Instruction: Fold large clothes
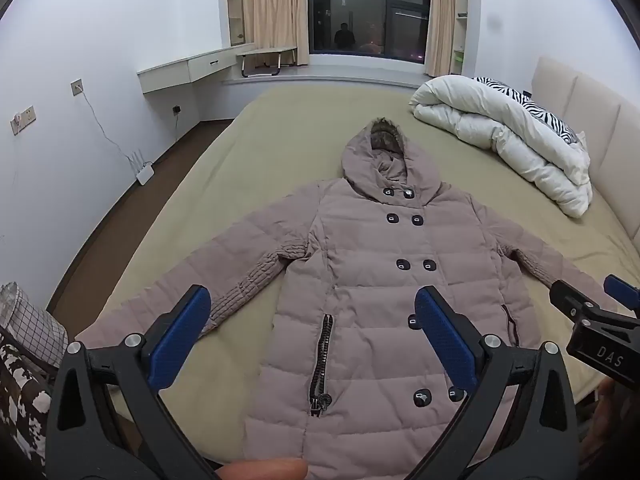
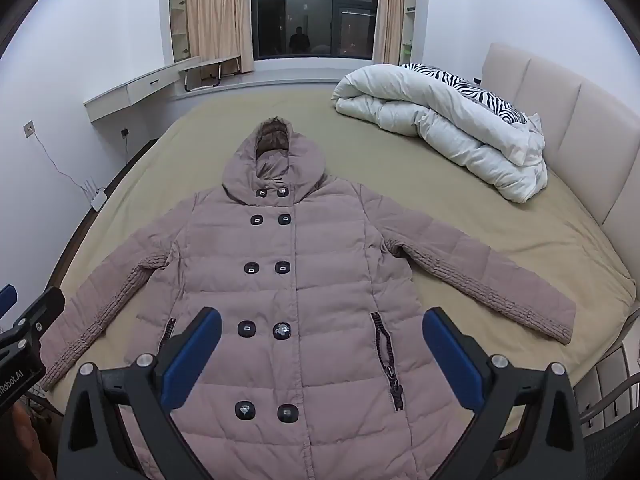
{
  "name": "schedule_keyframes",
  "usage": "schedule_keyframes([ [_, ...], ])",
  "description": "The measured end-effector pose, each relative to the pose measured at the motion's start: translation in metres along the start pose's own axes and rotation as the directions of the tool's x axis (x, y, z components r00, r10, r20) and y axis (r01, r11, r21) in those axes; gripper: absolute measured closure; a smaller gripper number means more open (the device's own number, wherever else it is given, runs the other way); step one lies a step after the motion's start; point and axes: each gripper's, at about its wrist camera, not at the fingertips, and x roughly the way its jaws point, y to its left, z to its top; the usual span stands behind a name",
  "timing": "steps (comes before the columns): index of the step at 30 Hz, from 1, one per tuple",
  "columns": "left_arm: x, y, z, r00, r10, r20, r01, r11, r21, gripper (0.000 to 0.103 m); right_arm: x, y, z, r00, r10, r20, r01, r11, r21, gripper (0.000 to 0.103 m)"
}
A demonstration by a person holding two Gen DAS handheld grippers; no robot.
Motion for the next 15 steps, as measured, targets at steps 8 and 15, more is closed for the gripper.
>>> schedule_keyframes([
  [8, 0.0047, 0.0046, 0.0001, 1.000, 0.011, 0.001, -0.011, 1.000, 0.005, 0.000, 0.0017, -0.0008, -0.0013, 1.000, 0.008, -0.004, -0.008, 1.000, 0.005, 0.000],
  [15, 0.0056, 0.0017, -0.0016, 1.000, 0.023, -0.002, -0.023, 1.000, 0.006, 0.000, 0.0040, 0.0008, -0.0021, 1.000, 0.010, -0.009, -0.010, 1.000, 0.006, 0.000],
])
